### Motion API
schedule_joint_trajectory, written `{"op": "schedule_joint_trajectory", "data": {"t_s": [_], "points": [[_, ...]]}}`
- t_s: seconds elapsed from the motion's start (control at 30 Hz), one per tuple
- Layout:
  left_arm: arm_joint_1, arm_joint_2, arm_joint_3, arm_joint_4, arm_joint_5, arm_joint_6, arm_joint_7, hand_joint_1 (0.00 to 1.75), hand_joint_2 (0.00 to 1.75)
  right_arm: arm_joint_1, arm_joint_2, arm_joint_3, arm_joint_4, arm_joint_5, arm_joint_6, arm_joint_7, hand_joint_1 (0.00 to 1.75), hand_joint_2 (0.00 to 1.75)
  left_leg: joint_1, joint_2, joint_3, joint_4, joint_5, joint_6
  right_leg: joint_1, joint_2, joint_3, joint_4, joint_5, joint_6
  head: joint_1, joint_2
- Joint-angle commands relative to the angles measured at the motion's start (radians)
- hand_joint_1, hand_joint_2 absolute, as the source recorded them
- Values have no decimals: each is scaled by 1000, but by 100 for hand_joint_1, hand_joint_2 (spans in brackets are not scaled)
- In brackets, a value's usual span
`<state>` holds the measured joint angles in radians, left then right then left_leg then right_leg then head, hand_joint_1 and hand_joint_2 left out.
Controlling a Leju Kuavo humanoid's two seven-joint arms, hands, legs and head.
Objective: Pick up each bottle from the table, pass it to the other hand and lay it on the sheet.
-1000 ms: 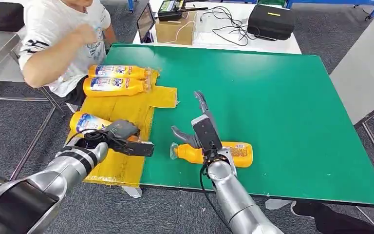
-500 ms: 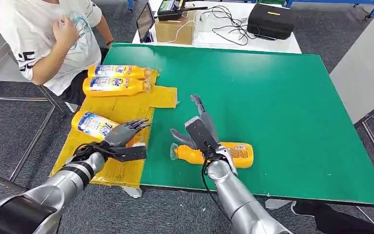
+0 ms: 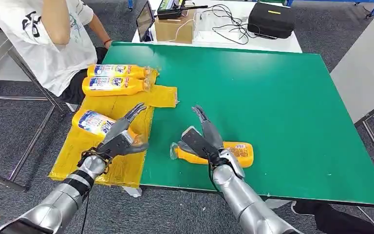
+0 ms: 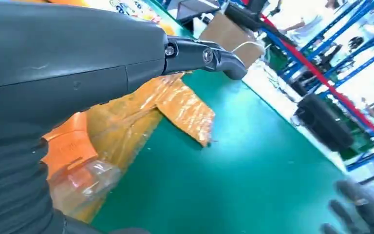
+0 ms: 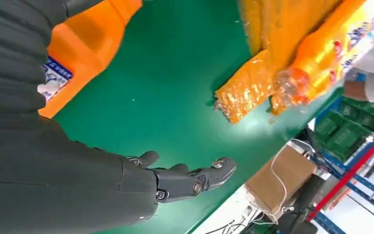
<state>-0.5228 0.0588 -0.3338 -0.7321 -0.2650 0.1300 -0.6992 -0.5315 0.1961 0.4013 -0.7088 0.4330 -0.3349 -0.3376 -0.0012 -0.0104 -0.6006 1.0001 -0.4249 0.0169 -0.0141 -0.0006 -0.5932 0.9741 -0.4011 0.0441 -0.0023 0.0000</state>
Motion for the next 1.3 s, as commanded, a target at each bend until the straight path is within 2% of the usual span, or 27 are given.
{"op": "schedule_joint_trajectory", "data": {"t_s": [0.03,0.13,0.27,0.37,0.57,0.63,0.93,1.3], "points": [[37,-47,140,-128,169,-157,1,0,175,12,-128,102,9,142,12,98,0,175,1,-2,2,0,-1,-1,1,-3,4,-1,-1,-1,0,0],[46,-55,155,-145,177,-167,1,0,175,29,-139,101,-19,156,4,107,0,175,1,-1,2,0,-1,-1,1,-2,3,-1,-1,-1,0,0],[46,-131,303,-138,218,-280,1,0,175,148,-205,77,-245,279,27,192,0,175,0,-2,0,0,0,0,1,-3,1,-1,-1,-1,0,0],[25,-164,356,-82,229,-322,1,0,175,217,-244,58,-367,331,76,244,0,175,1,-4,1,0,-1,-1,1,-4,2,-1,-1,-1,0,0],[-40,-193,396,51,186,-287,9,0,175,236,-302,14,-402,427,154,316,0,175,0,-3,-1,0,0,0,0,-4,0,-1,-1,-1,0,0],[-72,-188,382,114,160,-299,67,0,175,223,-323,11,-393,462,176,334,0,175,0,-4,0,1,-1,0,1,-5,1,0,-1,-1,0,0],[-81,-189,355,153,102,-303,51,0,175,102,-369,51,-268,526,268,369,0,175,0,0,1,2,-2,-1,1,-1,2,0,-1,0,0,0],[-78,-192,358,150,92,-315,53,0,175,21,-401,85,-179,525,351,374,0,175,0,1,0,1,-1,0,0,0,0,0,1,0,-1,0]]}}
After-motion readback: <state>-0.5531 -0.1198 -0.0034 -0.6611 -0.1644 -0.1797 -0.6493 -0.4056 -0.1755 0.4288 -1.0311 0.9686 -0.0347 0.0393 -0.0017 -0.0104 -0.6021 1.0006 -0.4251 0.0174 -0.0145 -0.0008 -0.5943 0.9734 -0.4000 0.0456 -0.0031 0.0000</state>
